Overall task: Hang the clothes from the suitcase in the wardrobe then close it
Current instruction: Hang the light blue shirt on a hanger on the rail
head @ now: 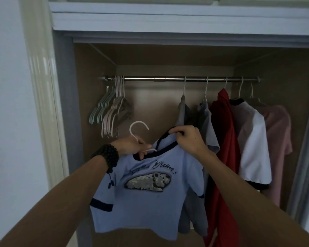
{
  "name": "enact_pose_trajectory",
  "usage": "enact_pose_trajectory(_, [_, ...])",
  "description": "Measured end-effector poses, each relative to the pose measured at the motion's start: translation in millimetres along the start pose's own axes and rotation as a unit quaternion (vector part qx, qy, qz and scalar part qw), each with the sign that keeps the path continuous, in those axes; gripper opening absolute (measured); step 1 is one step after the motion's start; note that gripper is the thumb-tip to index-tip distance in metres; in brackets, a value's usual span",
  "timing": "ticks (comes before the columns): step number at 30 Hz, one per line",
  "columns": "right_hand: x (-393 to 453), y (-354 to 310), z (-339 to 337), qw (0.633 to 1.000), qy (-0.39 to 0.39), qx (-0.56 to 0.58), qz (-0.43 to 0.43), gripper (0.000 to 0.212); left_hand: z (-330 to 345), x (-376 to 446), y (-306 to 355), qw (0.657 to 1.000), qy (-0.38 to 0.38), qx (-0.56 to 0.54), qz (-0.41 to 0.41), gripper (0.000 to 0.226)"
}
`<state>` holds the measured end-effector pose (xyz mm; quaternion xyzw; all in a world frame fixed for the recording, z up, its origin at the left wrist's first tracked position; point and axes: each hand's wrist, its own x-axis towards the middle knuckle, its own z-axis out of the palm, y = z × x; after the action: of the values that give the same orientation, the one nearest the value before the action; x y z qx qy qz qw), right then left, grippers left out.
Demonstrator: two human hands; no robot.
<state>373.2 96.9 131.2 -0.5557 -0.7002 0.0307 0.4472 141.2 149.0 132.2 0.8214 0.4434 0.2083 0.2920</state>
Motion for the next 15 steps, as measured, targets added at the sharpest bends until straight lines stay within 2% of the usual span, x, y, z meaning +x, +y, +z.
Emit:
enact_pose_trajectory(2, [-2, 0, -3, 0.986, -0.127, 0.104, 0.029, 0.030, -5, -5, 6, 0.997, 0.006, -0.048, 0.058, 0.039])
enact_pose_trajectory(3, [-2, 1, -6, 0.978, -0.148, 0.138, 0.043, 0.030, -7, -6, 9, 0.993, 0.022, -0.081, 0.078, 0.037])
enact_pose_trajectory(4, [-3, 2, -9, 0.980, -0.139, 0.140, 0.042, 0.033, -9, -7, 9, 0.988, 0.045, -0.114, 0.091, 0.036])
enact_pose_trajectory(6, [-8, 8, -15, 0.996, -0.086, 0.035, 0.018, 0.035, -12, -5, 9, 0.981, 0.071, -0.152, 0.093, 0.032])
enact_pose_trajectory(8, [-15, 13, -17, 0.993, -0.103, -0.062, -0.004, 0.033, -13, -4, 10, 0.983, 0.059, -0.155, 0.082, 0.026])
enact_pose_trajectory(11, [-18, 29, -17, 0.978, -0.159, -0.132, -0.032, 0.019, -12, -7, 10, 0.984, 0.009, -0.153, 0.092, 0.010])
enact_pose_trajectory(13, [-15, 40, -17, 0.973, -0.162, -0.157, -0.053, 0.029, -10, -7, 8, 0.984, 0.002, -0.155, 0.093, 0.014])
enact_pose_trajectory(15, [-16, 48, -19, 0.976, -0.145, -0.153, -0.061, 0.034, -8, -8, 3, 0.993, 0.002, -0.074, 0.092, 0.018])
